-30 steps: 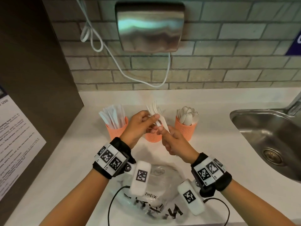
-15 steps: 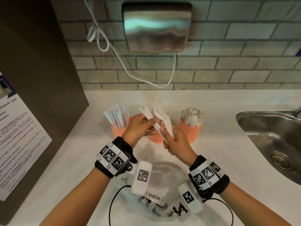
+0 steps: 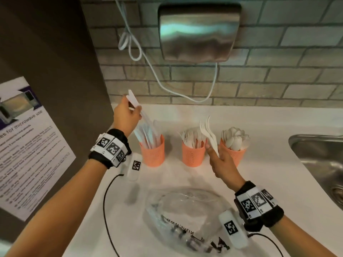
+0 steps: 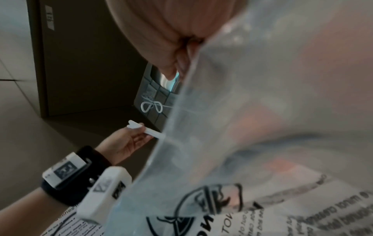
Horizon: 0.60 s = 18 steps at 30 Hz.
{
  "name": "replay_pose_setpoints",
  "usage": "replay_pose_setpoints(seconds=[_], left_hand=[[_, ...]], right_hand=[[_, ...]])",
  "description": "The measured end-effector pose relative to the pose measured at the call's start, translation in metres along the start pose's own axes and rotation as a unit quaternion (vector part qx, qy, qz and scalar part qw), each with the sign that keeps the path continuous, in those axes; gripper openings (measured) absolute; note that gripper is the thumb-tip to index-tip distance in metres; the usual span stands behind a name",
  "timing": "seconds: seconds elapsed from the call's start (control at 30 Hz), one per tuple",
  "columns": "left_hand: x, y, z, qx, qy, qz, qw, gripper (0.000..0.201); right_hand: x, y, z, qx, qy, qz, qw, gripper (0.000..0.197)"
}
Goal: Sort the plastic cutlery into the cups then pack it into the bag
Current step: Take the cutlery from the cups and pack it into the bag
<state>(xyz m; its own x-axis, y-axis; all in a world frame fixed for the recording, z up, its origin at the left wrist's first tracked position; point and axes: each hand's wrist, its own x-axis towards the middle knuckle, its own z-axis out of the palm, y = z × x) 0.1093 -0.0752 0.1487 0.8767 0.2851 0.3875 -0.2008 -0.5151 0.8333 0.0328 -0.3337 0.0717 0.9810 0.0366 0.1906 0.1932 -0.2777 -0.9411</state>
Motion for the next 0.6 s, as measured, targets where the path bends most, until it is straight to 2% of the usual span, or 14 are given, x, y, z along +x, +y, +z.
replay_pose_setpoints(seconds=[0.07,0.2,0.27,0.37,0.43,0.6], left_hand=[[-0.006,-0.012,0.006,0.036,-0.028,0.02,0.999,0.022],[-0.014,-0.034,0.025,0.091,-0.05,0.051,0.993,0.023],[-0.017,-0.043,0.034,0.135,-0.063,0.052,0.987,0.028],[-0.022,-0.052,0.046,0.248,-0.087,0.04,0.964,0.037],[-0.026,-0.052,0.051,0.31,-0.1,0.044,0.944,0.033],[-0.037,-0.058,0.059,0.387,-0.117,0.12,0.907,0.019]], right_hand=[[0.003,0.001,0.001,0.016,0.001,0.019,1.0,0.04],[0.004,0.003,0.003,0.005,0.002,0.0,1.0,0.028],[0.005,0.006,0.004,-0.012,0.006,-0.012,1.0,0.029],[0.005,0.009,0.005,-0.003,0.017,-0.032,0.999,0.037],[0.003,0.008,0.005,0.021,0.024,-0.032,0.999,0.033],[0.004,0.004,0.003,0.069,0.027,-0.014,0.997,0.027]])
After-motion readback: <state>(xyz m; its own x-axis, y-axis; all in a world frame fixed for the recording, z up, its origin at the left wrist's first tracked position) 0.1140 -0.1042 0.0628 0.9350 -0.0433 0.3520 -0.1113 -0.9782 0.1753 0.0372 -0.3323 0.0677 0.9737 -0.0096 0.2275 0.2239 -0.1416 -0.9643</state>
